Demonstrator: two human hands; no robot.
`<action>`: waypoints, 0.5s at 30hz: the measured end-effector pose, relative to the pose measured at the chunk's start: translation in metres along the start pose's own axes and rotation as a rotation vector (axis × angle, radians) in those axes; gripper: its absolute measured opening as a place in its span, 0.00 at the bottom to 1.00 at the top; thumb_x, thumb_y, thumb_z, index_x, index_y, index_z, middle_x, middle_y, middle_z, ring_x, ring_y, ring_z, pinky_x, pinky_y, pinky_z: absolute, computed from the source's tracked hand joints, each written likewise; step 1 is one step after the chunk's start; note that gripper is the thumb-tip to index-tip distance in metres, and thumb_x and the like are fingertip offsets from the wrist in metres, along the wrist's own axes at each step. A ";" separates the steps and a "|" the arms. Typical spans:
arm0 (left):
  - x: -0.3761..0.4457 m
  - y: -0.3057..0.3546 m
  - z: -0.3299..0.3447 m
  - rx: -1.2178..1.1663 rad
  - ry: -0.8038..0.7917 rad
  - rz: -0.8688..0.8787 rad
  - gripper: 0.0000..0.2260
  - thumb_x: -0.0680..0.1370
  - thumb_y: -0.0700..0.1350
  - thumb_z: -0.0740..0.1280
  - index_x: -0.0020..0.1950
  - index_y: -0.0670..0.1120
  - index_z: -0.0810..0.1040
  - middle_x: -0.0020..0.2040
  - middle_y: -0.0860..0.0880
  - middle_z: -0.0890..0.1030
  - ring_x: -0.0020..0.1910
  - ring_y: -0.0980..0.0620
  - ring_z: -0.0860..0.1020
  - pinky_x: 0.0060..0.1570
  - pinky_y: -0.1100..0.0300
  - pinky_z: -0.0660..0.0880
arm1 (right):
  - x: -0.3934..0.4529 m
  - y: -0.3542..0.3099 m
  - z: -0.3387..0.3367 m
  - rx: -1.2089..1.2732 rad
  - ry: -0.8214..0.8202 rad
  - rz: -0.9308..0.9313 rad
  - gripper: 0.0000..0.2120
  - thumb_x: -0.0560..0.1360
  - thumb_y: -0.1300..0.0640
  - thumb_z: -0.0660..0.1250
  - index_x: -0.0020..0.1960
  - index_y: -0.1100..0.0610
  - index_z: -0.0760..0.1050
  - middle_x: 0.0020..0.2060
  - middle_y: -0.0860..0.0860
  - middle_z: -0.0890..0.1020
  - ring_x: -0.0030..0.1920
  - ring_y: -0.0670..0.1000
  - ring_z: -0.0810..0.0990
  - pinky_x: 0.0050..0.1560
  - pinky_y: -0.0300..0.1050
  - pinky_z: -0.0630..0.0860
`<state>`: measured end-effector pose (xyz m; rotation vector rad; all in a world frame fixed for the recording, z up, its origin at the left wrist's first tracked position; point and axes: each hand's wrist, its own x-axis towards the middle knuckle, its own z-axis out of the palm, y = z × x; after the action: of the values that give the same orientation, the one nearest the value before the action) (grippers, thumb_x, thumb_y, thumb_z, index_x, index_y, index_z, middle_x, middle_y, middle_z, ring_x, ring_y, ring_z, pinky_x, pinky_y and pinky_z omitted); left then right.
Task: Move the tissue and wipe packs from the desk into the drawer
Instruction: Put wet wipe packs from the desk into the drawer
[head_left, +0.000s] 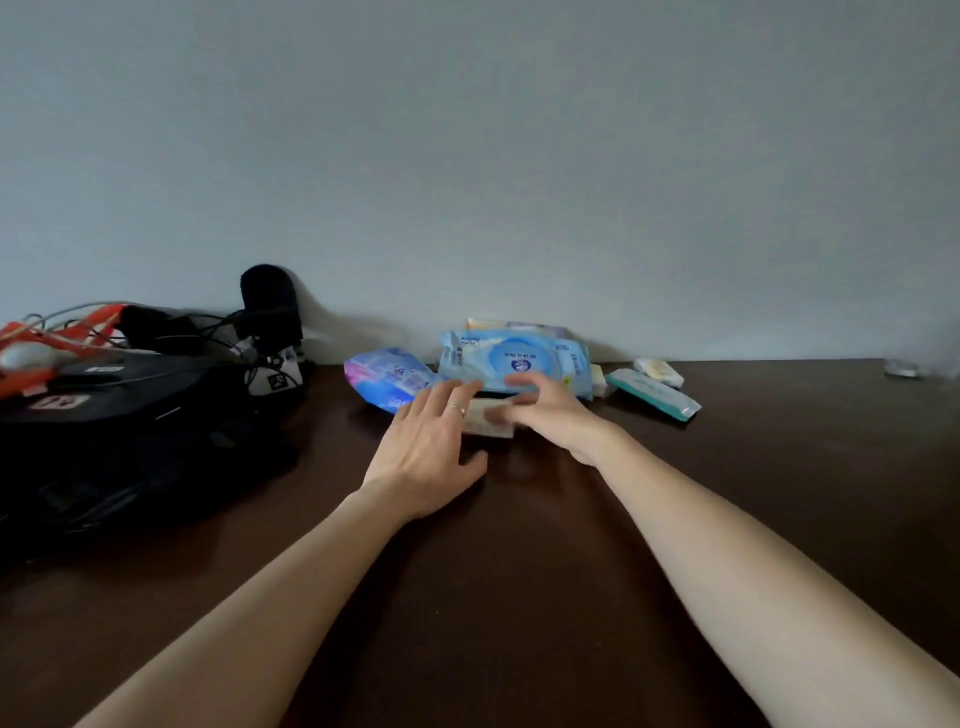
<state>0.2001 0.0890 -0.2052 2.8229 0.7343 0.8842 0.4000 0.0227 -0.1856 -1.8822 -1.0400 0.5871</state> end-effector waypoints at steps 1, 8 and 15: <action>0.003 -0.001 0.001 -0.013 -0.048 0.001 0.35 0.75 0.59 0.67 0.79 0.52 0.60 0.74 0.50 0.68 0.74 0.47 0.66 0.72 0.51 0.65 | -0.004 0.000 -0.008 0.026 -0.066 -0.026 0.32 0.63 0.39 0.78 0.65 0.43 0.77 0.54 0.44 0.85 0.57 0.45 0.80 0.51 0.40 0.72; 0.011 0.000 0.009 0.023 -0.079 0.111 0.15 0.79 0.55 0.63 0.63 0.53 0.74 0.54 0.53 0.78 0.59 0.51 0.75 0.59 0.54 0.71 | 0.013 0.019 -0.077 -0.301 0.546 0.053 0.25 0.76 0.53 0.69 0.72 0.53 0.70 0.67 0.53 0.79 0.69 0.57 0.74 0.66 0.51 0.73; 0.017 -0.002 0.012 -0.028 -0.071 0.207 0.21 0.77 0.58 0.64 0.70 0.59 0.73 0.68 0.57 0.74 0.66 0.54 0.72 0.64 0.56 0.69 | 0.053 0.025 -0.052 -0.435 0.273 0.151 0.42 0.66 0.33 0.76 0.73 0.49 0.67 0.68 0.53 0.75 0.65 0.57 0.73 0.61 0.52 0.73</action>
<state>0.2182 0.0993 -0.2065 2.9265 0.4227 0.8079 0.4772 0.0365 -0.1807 -2.3582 -0.8993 0.1817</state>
